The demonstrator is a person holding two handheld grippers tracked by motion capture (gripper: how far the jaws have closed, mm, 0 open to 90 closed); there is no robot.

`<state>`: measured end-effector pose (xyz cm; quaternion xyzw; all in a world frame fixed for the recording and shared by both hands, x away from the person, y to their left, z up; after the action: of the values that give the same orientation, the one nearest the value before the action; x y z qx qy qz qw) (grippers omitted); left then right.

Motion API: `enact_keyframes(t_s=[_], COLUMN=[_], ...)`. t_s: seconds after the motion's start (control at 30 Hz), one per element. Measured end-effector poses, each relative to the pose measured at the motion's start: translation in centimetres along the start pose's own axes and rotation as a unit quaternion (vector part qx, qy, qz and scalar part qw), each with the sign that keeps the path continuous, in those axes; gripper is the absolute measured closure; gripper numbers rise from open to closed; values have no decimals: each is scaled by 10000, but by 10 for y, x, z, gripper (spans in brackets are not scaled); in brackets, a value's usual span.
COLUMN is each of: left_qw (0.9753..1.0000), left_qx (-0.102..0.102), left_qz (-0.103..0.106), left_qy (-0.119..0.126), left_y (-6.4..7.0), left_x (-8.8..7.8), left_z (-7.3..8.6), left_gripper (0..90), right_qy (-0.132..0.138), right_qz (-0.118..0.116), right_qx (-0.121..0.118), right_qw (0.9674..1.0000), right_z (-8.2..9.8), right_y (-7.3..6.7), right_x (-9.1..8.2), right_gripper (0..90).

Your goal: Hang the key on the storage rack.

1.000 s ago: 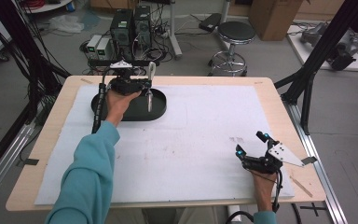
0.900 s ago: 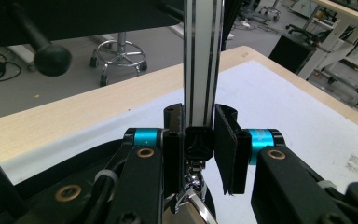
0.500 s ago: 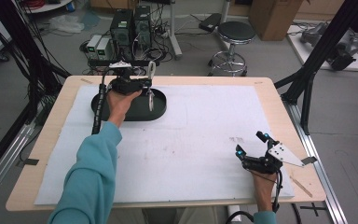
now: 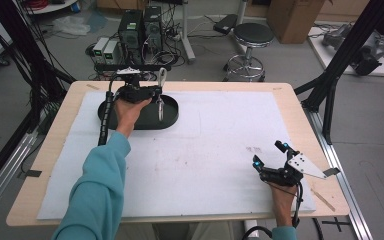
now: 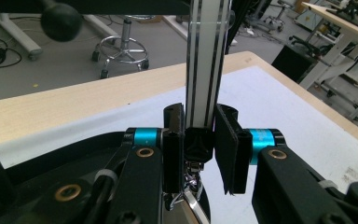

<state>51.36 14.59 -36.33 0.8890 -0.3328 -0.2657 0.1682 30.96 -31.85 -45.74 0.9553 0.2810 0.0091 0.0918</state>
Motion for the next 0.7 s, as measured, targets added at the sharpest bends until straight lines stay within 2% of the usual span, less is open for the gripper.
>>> enact_keyframes(t_s=[0.7], left_qw=[9995], left_qx=[-261], left_qz=[-103], left_qy=[161], left_y=[3], left_x=[1], left_z=[8], left_gripper=[720], right_qy=[12], right_qz=[8], right_qx=[6], right_qw=[10000], right_z=[0], right_y=[0], right_x=[0], right_gripper=[9])
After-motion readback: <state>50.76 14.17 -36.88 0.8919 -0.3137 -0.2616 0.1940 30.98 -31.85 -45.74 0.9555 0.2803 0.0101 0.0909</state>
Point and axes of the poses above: each handheld gripper's, and its own axes: x roughly forward along the jaws, z roughly out of its underside, y roughly to its right, the point moved 2 cm from there along x, roughly forward along the jaws, and after that the axes turned 11 degrees about -x, right-handed, at the moved point
